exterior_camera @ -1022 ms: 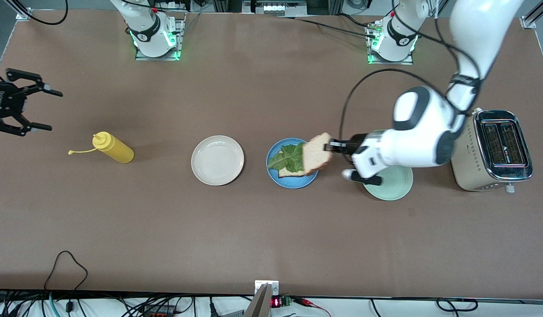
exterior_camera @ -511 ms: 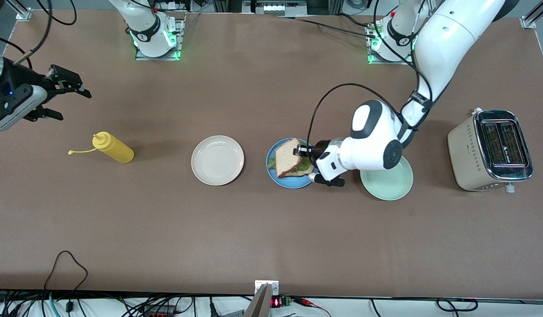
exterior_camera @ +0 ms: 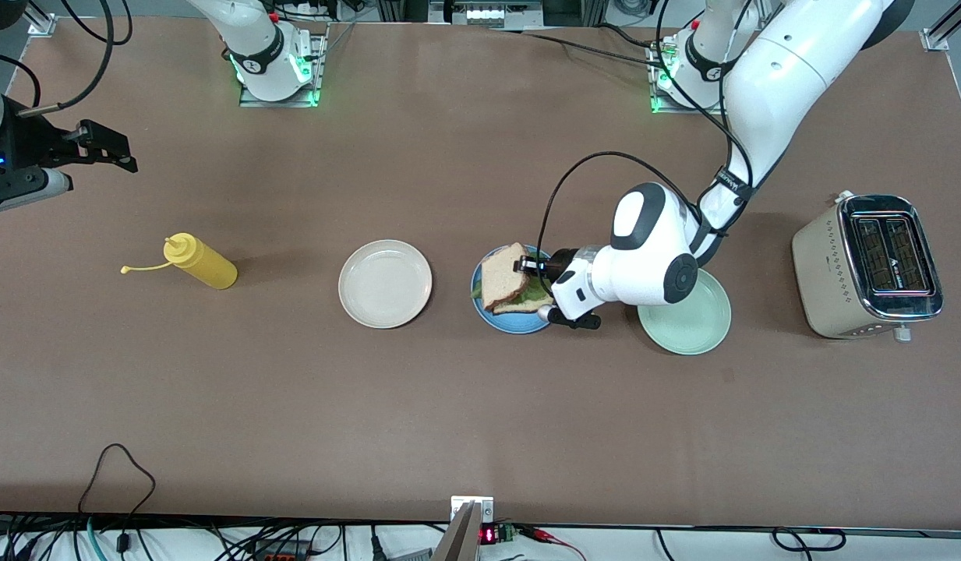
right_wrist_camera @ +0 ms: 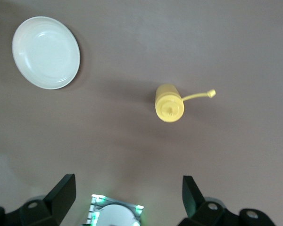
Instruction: Make sandwich in blue plate with both arms
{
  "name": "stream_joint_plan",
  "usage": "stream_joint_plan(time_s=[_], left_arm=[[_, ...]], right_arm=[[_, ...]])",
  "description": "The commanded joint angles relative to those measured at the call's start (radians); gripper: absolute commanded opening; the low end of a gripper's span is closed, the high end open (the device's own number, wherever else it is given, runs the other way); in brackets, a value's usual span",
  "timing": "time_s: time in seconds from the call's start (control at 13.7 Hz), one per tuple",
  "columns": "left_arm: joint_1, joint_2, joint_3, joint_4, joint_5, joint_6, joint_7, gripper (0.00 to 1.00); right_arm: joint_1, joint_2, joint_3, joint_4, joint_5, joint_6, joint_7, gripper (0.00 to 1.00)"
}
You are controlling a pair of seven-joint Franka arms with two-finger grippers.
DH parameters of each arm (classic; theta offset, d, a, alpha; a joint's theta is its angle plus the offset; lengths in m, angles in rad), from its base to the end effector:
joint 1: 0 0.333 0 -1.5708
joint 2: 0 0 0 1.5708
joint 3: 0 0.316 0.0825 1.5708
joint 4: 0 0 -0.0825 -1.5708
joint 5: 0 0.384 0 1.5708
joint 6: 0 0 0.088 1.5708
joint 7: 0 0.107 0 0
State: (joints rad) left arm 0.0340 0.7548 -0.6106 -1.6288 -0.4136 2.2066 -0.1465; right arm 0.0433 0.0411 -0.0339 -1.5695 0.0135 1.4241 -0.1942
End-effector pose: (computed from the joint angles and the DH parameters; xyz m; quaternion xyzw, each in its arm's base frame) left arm 0.5971 -0.3368 0.2456 0.9333 -0.0175 -0.1624 0.3199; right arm 0.5490 0.0071 0.5911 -0.9905 -0.1015 0.0921 0.0146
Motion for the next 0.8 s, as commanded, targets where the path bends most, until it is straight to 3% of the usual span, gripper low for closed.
stream_joint_plan(time_s=[0.0,0.07,0.15,0.29,0.51,0.73], left_arm=[[0.012,0.035,0.009,0.012,-0.027,-0.008,0.024,0.14],[0.023,0.046,0.009,0.012,-0.027,-0.008,0.024,0.24],[0.032,0.052,0.009,0.013,-0.027,-0.008,0.024,0.4],[0.044,0.054,0.009,0.015,-0.016,-0.004,0.028,1.0],[0.081,0.023,0.009,0.015,-0.011,-0.014,0.106,1.0],[0.125,-0.079,0.011,0.013,-0.008,-0.1,0.12,1.0]], right_arm=[[0.023,0.005,-0.018,0.017,-0.02,-0.031,0.119,1.0],[0.017,0.012,-0.02,0.014,-0.015,-0.022,0.127,1.0],[0.018,0.013,-0.02,0.012,-0.017,-0.019,0.128,1.0],[0.015,0.02,-0.02,0.002,-0.017,-0.016,0.134,1.0],[-0.003,0.02,-0.02,0.006,-0.029,0.01,0.139,1.0],[-0.013,0.028,-0.02,0.006,-0.03,0.07,0.147,1.0]])
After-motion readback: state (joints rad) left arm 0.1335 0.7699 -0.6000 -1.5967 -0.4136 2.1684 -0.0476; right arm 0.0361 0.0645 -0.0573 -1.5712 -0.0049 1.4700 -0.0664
